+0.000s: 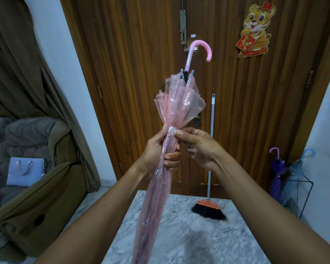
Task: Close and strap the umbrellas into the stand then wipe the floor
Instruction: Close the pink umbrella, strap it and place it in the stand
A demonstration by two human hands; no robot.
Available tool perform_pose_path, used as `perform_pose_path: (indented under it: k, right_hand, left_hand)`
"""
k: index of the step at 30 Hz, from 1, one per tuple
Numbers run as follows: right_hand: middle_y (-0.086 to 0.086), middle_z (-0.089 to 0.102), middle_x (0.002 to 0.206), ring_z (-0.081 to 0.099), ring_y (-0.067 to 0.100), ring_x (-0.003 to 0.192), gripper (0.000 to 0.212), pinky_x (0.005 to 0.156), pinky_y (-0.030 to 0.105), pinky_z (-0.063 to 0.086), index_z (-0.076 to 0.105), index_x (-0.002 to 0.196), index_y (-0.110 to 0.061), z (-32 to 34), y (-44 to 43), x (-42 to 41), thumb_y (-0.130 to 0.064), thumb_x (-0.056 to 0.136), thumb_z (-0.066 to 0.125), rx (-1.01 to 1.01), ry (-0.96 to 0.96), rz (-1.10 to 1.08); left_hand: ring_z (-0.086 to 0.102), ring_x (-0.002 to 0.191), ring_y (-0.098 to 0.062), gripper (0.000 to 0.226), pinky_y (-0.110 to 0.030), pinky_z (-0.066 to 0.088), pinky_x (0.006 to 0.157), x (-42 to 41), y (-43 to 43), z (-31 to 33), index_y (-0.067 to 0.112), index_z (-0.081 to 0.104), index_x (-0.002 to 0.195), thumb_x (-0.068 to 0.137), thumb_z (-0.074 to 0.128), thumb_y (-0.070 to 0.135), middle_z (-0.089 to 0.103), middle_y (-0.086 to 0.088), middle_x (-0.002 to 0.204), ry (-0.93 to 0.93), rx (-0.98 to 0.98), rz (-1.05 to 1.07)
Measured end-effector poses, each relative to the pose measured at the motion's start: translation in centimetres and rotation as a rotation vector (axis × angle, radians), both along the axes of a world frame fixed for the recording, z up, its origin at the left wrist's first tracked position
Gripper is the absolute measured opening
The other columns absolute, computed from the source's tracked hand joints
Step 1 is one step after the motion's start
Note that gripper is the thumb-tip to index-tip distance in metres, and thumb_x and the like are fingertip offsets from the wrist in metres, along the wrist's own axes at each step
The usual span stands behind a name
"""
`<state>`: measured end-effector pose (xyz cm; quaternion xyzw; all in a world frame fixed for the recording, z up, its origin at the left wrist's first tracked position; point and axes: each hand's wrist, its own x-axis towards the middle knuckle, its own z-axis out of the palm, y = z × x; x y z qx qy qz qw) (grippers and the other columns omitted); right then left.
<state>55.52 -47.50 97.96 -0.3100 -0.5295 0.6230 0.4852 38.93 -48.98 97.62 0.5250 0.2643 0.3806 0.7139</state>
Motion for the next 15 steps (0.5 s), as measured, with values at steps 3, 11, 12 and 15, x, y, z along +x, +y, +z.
perform_pose_path:
  k: [3, 11, 12, 15]
  right_hand:
    - [0.000, 0.072, 0.085, 0.064, 0.019, 0.095, 0.025, 0.109, 0.054, 0.040, 0.071, 0.079, -0.019, -0.3, 0.8, 1.4, -0.032, 0.065, 0.085, 0.065, 0.046, 0.007]
    - [0.011, 0.071, 0.114, 0.066, 0.031, 0.114, 0.050, 0.111, 0.057, 0.042, 0.064, 0.120, -0.004, -0.3, 3.6, 6.1, -0.020, 0.076, 0.082, 0.093, 0.009, 0.054]
    - [0.009, 0.072, 0.118, 0.065, 0.030, 0.117, 0.052, 0.109, 0.055, 0.044, 0.064, 0.125, -0.006, -0.2, 4.0, 6.6, -0.020, 0.078, 0.081, 0.095, -0.014, 0.045]
    - [0.004, 0.075, 0.114, 0.070, 0.024, 0.112, 0.051, 0.100, 0.044, 0.053, 0.066, 0.121, -0.011, -0.1, 5.0, 8.2, -0.027, 0.075, 0.083, 0.117, -0.060, -0.099]
  left_hand:
    - [0.037, 0.034, -0.011, 0.069, -0.024, 0.032, 0.044, 1.2, 0.3, 0.2, 0.005, 0.050, 0.074, 0.094, 0.031, 0.069, 0.036, 0.000, 0.045, 0.022, -0.002, -0.053]
    - [0.050, 0.049, -0.017, 0.066, -0.029, 0.047, 0.049, 5.0, 2.4, 0.1, 0.005, 0.058, 0.090, 0.097, 0.030, 0.064, 0.052, -0.007, 0.058, 0.150, 0.137, 0.069]
    - [0.055, 0.056, -0.020, 0.063, -0.032, 0.052, 0.054, 5.6, 2.8, -0.1, 0.006, 0.059, 0.099, 0.099, 0.029, 0.062, 0.057, -0.008, 0.065, 0.178, 0.167, 0.108]
    - [0.069, 0.078, -0.021, 0.050, -0.032, 0.059, 0.070, 7.5, 4.5, -0.6, 0.017, 0.060, 0.122, 0.104, 0.029, 0.051, 0.070, -0.006, 0.088, 0.326, 0.335, 0.272]
